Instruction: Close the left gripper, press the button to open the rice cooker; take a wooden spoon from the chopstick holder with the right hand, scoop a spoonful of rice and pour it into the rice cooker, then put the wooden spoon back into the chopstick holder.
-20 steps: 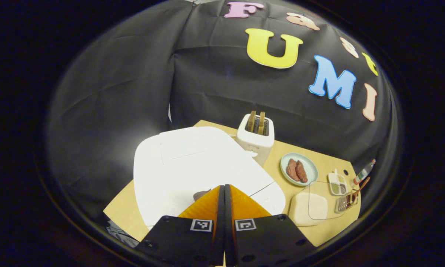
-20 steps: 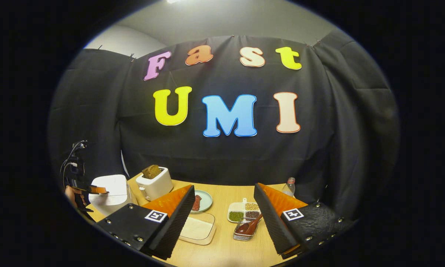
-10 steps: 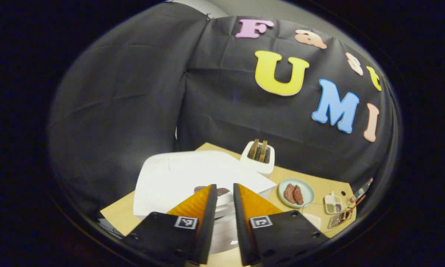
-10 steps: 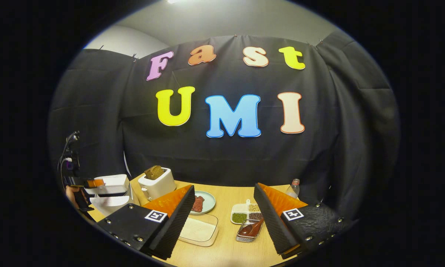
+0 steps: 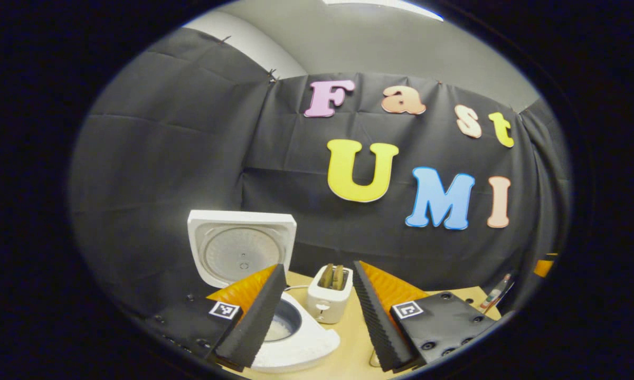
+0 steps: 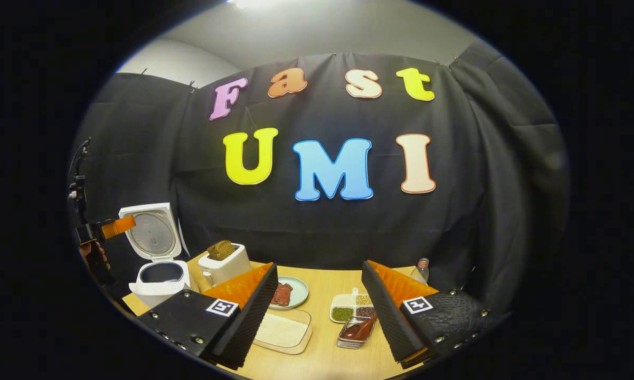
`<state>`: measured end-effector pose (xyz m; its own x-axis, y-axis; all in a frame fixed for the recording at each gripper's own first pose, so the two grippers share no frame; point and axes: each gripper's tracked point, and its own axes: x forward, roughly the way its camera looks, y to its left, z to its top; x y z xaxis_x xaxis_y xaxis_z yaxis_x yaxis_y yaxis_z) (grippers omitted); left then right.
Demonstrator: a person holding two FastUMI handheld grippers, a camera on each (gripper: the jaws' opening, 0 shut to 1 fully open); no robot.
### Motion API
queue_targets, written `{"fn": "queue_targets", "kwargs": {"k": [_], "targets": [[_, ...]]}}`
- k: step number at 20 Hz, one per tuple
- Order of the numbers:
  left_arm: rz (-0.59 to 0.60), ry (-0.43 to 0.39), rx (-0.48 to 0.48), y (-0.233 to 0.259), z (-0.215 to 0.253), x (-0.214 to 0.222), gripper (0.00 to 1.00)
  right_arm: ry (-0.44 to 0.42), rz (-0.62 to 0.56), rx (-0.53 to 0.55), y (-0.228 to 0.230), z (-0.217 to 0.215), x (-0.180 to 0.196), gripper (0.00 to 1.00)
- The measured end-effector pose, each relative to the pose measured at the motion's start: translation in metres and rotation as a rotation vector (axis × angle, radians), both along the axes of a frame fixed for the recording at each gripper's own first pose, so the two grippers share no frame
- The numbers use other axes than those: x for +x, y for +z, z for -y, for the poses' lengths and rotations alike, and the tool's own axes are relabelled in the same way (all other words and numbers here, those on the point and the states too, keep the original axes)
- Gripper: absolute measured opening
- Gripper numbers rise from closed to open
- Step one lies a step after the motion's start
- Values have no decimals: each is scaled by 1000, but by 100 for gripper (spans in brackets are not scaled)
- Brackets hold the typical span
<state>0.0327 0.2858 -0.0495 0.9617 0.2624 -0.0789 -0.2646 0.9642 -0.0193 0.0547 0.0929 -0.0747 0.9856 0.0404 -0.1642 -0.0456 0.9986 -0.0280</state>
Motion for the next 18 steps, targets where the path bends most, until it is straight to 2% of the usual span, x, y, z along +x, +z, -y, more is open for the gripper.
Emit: {"fn": "queue_targets", "kwargs": {"k": [6,7,8,9,10,13,14,15,16,18], "targets": [[44,-136,80,3,84,-1,90,-39,15,9,-4,22,2,97],[53,-157,95,6,97,-3,89,-53,15,8,-8,29,2,93],[57,-176,111,8,108,-3,88,-69,12,10,-11,37,2,97],[64,-190,125,9,117,-5,88,-85,6,14,-15,46,2,97],[71,-206,135,11,126,-5,89,-100,-2,19,-20,54,3,93],[86,-237,150,10,146,-6,93,-145,-27,22,-37,80,7,93],[76,-247,152,8,150,-5,95,-155,-42,28,-44,87,9,98],[66,-253,153,3,153,-5,92,-166,-58,40,-53,94,12,97],[56,-254,157,1,155,-5,100,-179,-73,54,-61,102,16,98],[40,-251,166,-1,157,-8,100,-204,-114,84,-81,116,23,97]]}}
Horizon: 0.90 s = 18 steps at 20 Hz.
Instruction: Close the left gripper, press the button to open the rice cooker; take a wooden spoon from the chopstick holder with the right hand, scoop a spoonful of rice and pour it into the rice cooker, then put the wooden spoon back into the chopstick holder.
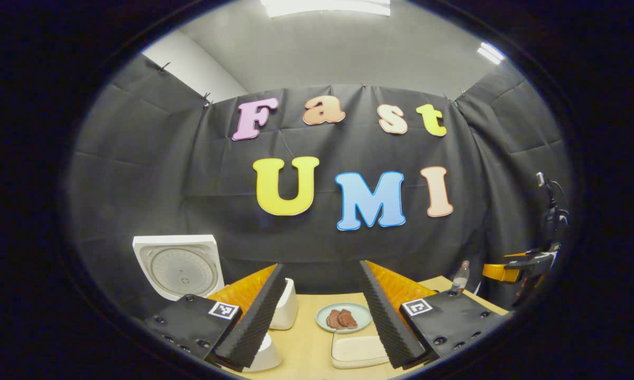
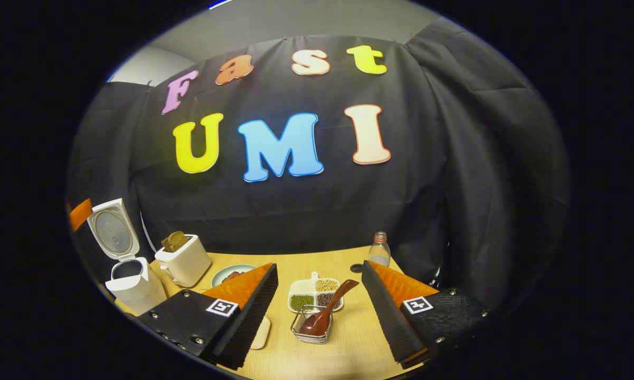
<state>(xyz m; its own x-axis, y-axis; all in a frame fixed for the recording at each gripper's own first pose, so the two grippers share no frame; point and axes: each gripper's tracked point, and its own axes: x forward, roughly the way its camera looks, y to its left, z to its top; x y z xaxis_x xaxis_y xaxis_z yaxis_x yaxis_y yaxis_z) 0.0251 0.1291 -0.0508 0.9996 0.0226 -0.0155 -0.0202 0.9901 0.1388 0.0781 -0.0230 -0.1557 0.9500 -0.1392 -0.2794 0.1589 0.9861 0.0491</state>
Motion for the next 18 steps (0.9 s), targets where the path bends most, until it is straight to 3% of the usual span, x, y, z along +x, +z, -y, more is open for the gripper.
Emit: {"fn": "queue_targets", "kwargs": {"k": [4,14,16,18], "targets": [[-39,7,35,-10,5,-2,96,-29,-67,52,-35,18,15,98],[-106,60,61,-30,1,-5,100,-77,-230,192,-123,45,83,98],[-115,70,65,-31,1,-5,100,-88,-259,229,-138,49,93,90],[-126,76,63,-35,2,-4,100,-99,-290,273,-155,53,98,90]]}}
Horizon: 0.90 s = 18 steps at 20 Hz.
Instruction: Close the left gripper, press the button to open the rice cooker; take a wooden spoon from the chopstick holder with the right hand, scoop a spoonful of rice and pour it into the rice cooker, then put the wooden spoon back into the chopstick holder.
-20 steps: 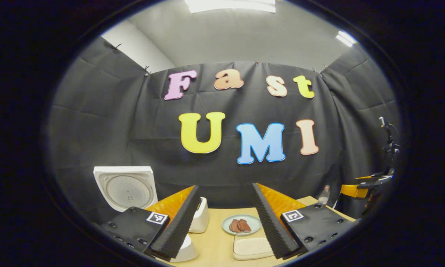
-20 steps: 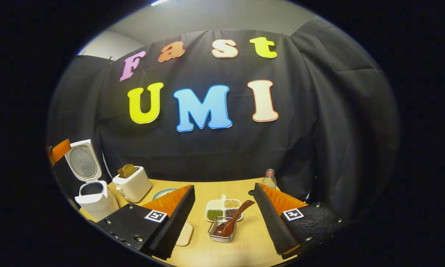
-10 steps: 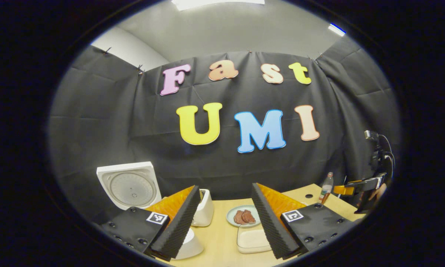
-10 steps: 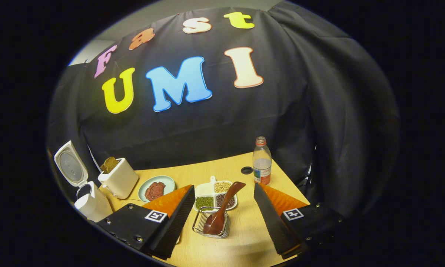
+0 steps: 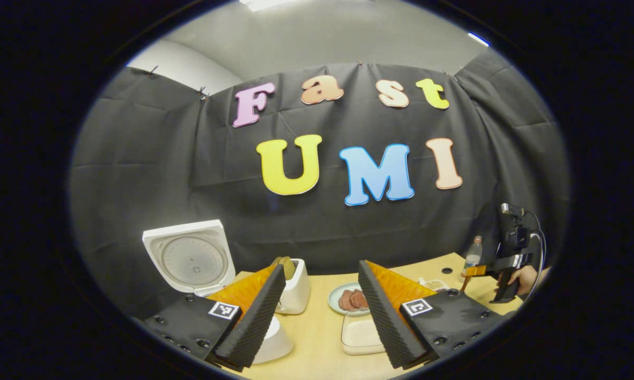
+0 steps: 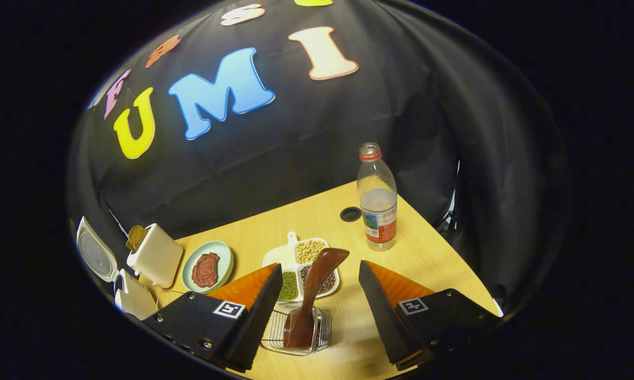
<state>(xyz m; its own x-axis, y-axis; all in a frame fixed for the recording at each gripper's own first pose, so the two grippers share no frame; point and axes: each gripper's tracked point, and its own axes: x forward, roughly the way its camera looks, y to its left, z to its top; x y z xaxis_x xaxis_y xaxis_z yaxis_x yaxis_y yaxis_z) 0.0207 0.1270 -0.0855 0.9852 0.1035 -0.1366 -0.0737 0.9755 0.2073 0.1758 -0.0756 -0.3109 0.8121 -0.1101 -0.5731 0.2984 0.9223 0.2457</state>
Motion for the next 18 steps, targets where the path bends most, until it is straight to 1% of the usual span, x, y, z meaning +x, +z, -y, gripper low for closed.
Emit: {"fn": "queue_targets", "kwargs": {"k": [3,4,6,7,8,9,10,11,12,13,14,15,16,18], "targets": [[-21,3,-13,-7,3,4,100,-21,-16,27,-11,6,14,89],[-24,5,-14,-10,5,5,100,-20,-12,30,-9,6,18,86],[-26,7,-13,-10,6,5,100,-4,-5,50,-13,0,26,86],[-29,5,-14,-12,7,4,100,-17,-24,55,-15,3,26,74],[-33,2,-13,-12,9,5,100,-26,-24,77,-13,4,26,54],[-37,-2,-10,-14,10,5,100,-39,-27,108,-16,4,30,47],[-39,-4,-5,-14,11,5,100,-33,-27,141,-17,2,30,40],[-40,-6,-2,-14,11,5,100,-35,-26,179,-16,-1,32,40],[-42,-9,-2,-15,11,5,100,-34,-22,221,-14,-4,34,31],[-44,-10,-1,-14,11,5,100,-40,-27,240,-13,-7,32,22],[-42,-11,-1,-12,11,6,96,-48,-21,245,-10,-8,30,14],[-39,-12,-4,-11,11,5,96,-46,-9,231,-3,-10,29,14],[-35,-15,-6,-9,11,5,96,-49,11,221,7,-14,28,8],[-25,-21,-6,-5,11,4,96,-38,51,188,28,-18,26,8]]}}
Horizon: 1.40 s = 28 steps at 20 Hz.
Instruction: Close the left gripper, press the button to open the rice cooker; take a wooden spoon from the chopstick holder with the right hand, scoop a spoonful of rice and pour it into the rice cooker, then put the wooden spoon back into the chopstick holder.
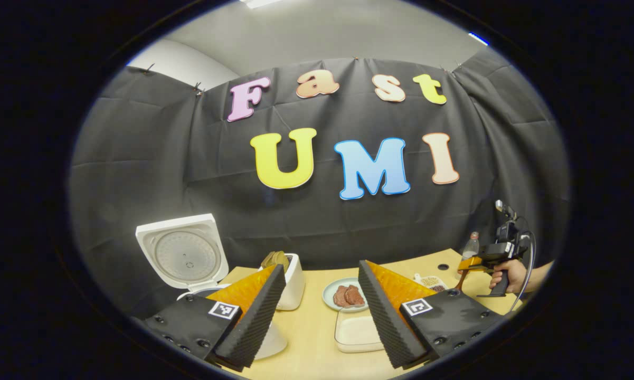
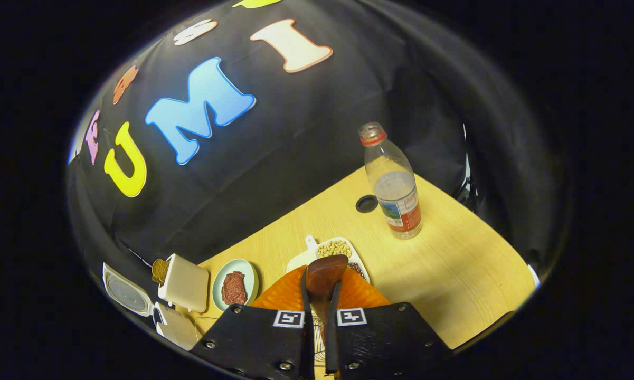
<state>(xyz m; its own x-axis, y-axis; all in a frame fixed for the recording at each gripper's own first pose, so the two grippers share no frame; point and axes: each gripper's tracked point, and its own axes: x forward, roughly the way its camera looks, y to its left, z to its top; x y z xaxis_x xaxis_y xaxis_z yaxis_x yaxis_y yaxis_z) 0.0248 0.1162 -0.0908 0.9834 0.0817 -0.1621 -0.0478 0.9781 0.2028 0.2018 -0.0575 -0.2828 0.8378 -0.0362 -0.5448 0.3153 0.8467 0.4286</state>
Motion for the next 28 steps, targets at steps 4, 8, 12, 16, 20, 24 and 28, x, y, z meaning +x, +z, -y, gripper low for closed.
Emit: {"fn": "queue_targets", "kwargs": {"k": [4,8,12,16,20,24,28], "targets": [[21,-17,-18,6,2,-2,100,-10,68,-23,40,-9,-5,9],[46,-37,-35,11,-1,-5,100,50,121,2,79,-37,-25,8],[37,-52,-49,5,-13,-7,100,132,181,12,111,-87,-35,8],[41,-49,-51,8,-29,-5,96,206,210,10,122,-140,-34,8],[56,-52,-41,16,-45,-8,100,289,188,-70,95,-188,-26,8],[57,-39,-39,17,-65,-14,98,352,132,-149,46,-223,-21,8],[38,-10,-39,10,-90,-22,92,384,100,-268,12,-239,-16,9]]}}
